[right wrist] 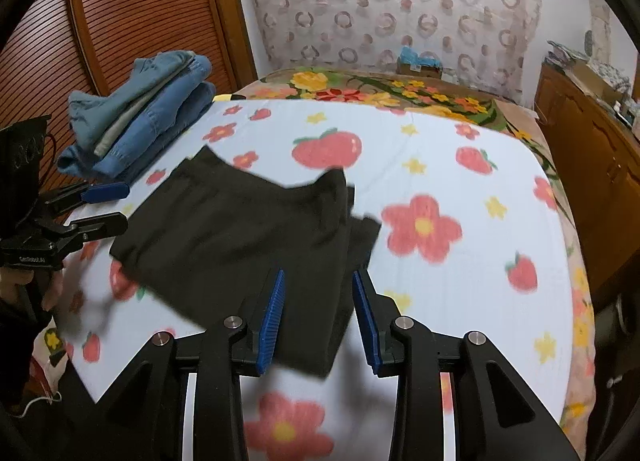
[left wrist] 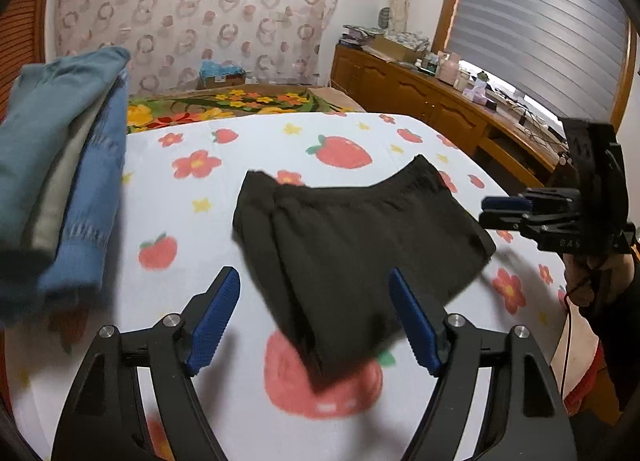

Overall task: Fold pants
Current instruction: 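Open the left tool and release the folded black garment on the bed, then close both tools on the folded garment's edge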

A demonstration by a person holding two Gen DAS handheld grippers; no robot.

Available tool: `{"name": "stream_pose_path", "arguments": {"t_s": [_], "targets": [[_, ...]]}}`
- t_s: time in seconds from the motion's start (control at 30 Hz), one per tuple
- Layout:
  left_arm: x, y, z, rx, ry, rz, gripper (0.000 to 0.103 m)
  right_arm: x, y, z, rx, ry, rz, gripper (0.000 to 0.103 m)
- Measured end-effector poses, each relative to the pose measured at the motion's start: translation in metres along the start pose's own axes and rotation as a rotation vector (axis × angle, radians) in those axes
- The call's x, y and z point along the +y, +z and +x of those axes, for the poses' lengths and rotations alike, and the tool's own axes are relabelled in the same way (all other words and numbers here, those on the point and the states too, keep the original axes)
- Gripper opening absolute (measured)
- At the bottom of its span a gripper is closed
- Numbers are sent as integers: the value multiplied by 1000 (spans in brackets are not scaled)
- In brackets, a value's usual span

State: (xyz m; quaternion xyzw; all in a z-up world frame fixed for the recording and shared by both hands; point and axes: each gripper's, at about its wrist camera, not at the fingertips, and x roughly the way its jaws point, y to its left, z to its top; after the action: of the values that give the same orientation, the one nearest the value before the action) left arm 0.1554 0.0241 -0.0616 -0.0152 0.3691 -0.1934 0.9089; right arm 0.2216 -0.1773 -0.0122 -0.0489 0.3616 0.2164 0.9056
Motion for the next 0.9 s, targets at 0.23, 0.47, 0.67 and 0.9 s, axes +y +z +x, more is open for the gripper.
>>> {"name": "stream_pose_path", "arguments": {"t_s": [0.23,0.47,0.67,0.9], "targets": [[-8,-23,-8,25,4,5,54,5,-24,-11,14,-6,34,36],[-12,-35,3,80,15,22,42,1,-30,-3,28,-12,68,36],[-16,-35,11,96,42,52,34,4,-30,1,33,5,55,22],[-15,-34,-5,29,75,76,9,-3,-33,-14,-26,-1,58,6]]}}
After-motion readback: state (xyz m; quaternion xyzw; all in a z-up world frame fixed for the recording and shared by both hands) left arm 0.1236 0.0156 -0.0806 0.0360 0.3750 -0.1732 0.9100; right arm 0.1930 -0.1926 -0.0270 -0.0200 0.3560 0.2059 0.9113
